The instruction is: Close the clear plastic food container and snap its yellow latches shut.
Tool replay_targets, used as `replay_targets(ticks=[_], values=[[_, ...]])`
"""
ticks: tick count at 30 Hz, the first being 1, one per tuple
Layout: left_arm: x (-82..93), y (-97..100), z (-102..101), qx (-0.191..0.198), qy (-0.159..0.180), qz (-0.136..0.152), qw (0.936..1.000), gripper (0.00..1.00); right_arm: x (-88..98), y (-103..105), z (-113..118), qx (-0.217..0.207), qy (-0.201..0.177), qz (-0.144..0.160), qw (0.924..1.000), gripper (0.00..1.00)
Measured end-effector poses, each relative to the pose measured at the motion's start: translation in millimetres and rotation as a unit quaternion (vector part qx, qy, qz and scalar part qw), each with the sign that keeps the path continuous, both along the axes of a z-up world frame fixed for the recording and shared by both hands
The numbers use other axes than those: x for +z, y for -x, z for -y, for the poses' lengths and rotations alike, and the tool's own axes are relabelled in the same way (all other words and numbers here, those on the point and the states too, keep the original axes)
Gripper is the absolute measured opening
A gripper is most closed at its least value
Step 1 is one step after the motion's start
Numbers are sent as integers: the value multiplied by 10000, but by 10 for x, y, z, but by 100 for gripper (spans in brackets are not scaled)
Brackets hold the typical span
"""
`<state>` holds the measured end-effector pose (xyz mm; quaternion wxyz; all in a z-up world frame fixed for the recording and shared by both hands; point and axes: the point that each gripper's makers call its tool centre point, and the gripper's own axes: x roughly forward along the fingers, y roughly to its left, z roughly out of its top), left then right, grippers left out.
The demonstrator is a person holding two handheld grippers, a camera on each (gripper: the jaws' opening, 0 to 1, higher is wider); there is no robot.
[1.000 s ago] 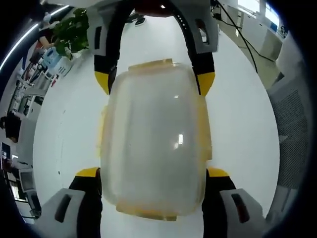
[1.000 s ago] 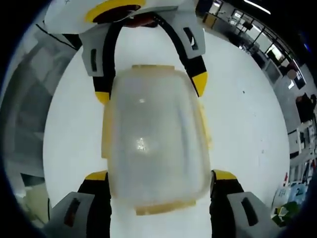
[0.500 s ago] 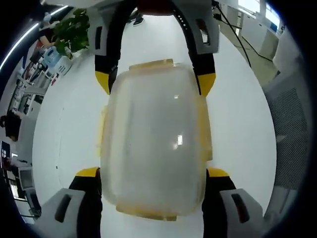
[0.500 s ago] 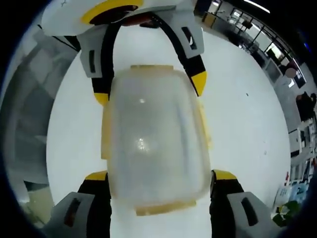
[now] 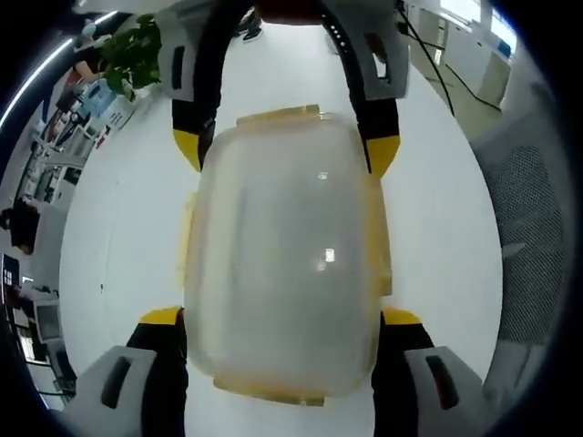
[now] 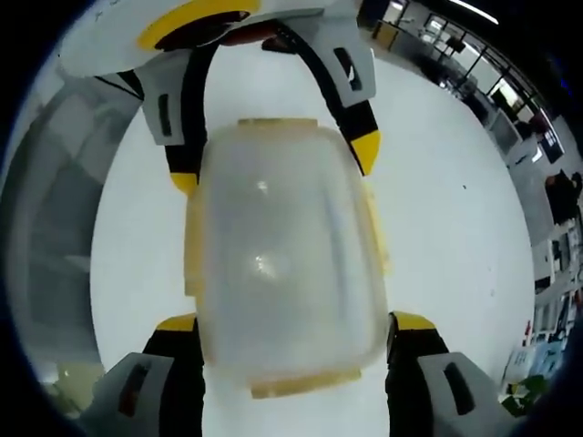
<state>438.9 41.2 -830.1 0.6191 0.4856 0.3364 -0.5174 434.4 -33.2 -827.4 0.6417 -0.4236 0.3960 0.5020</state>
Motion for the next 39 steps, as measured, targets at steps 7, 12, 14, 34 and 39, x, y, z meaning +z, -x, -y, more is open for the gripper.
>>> replay_targets(ticks=[7,12,14,34,39], values=[[0,44,-206,-5,-23,1,10000,85,-5,41,-203,-47,-46,39,10000,83],[0,62,-351,16,-29,-1,10000,86,-9,52,-363,-81,-11,78,9999,84],[2,65,-403,16,-45,2,10000,86,-10,55,-414,-92,26,81,9999,84],[5,116,-825,223,64,-6,9997,86,-38,66,-849,18,156,154,9998,85],[5,112,-904,225,58,-6,9997,86,-27,69,-907,8,91,160,9998,85]])
